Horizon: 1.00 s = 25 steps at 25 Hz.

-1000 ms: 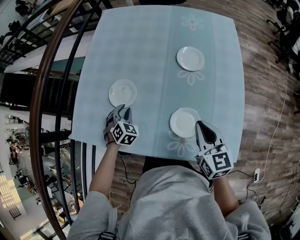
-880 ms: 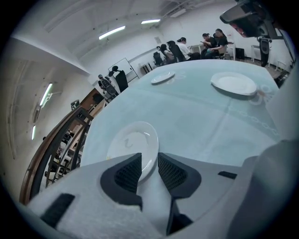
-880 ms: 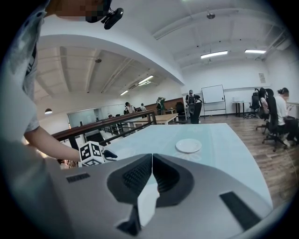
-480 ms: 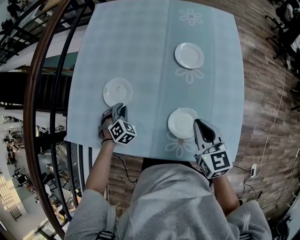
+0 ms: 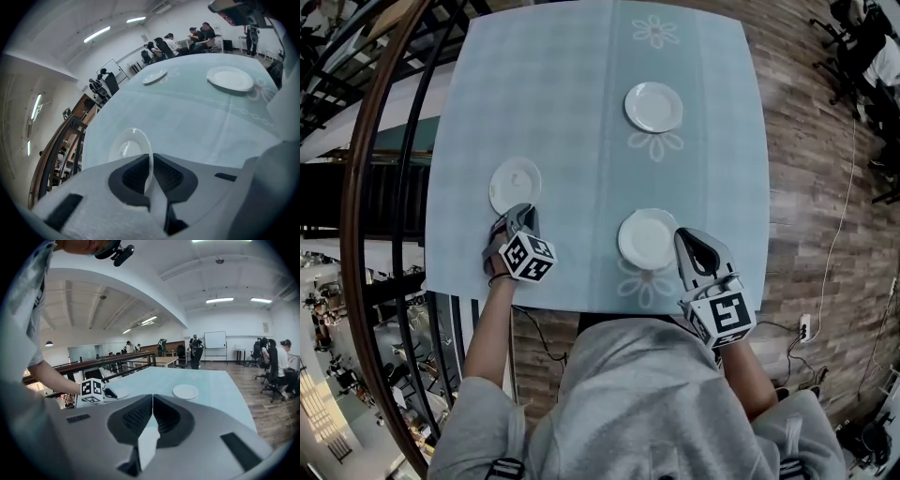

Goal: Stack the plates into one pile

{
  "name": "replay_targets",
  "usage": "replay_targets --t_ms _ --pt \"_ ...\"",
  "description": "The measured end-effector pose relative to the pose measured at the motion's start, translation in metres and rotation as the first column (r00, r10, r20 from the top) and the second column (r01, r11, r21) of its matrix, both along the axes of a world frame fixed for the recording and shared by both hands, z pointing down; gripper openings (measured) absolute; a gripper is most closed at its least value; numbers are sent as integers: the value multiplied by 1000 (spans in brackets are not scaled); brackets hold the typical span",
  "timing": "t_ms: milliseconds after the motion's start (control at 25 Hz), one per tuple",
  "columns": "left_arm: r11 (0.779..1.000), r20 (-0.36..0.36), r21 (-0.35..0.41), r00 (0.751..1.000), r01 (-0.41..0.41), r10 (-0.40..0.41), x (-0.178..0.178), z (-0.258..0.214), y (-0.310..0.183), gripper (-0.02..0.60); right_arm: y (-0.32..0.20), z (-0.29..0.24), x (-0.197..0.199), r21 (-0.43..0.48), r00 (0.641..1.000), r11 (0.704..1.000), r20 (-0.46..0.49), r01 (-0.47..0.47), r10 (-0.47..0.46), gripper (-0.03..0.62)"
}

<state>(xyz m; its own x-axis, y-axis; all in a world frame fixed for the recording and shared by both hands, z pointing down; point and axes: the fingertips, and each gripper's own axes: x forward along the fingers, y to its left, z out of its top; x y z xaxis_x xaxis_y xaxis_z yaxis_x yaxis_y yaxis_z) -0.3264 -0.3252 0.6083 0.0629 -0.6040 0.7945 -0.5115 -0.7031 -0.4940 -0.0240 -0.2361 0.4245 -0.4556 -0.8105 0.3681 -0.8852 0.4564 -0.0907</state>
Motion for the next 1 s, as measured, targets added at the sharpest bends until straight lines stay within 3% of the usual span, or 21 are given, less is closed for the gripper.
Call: replay_targets --t_ms 240,480,720,1000 --pt "993 -85 103 995 63 -54 6 -49 -10 31 8 -20 31 53 997 996 17 -70 69 26" --pt "980 -122 192 992 42 -18 29 -82 -12 26 23 -28 63 100 991 986 29 -134 132 26" --pt "976 -154 216 987 -21 56 76 -94 7 26 49 -30 90 127 984 976 28 -178 176 26" --pt "982 -249 170 960 -86 127 141 -97 43 26 75 -25 107 127 972 964 57 -234 228 28"
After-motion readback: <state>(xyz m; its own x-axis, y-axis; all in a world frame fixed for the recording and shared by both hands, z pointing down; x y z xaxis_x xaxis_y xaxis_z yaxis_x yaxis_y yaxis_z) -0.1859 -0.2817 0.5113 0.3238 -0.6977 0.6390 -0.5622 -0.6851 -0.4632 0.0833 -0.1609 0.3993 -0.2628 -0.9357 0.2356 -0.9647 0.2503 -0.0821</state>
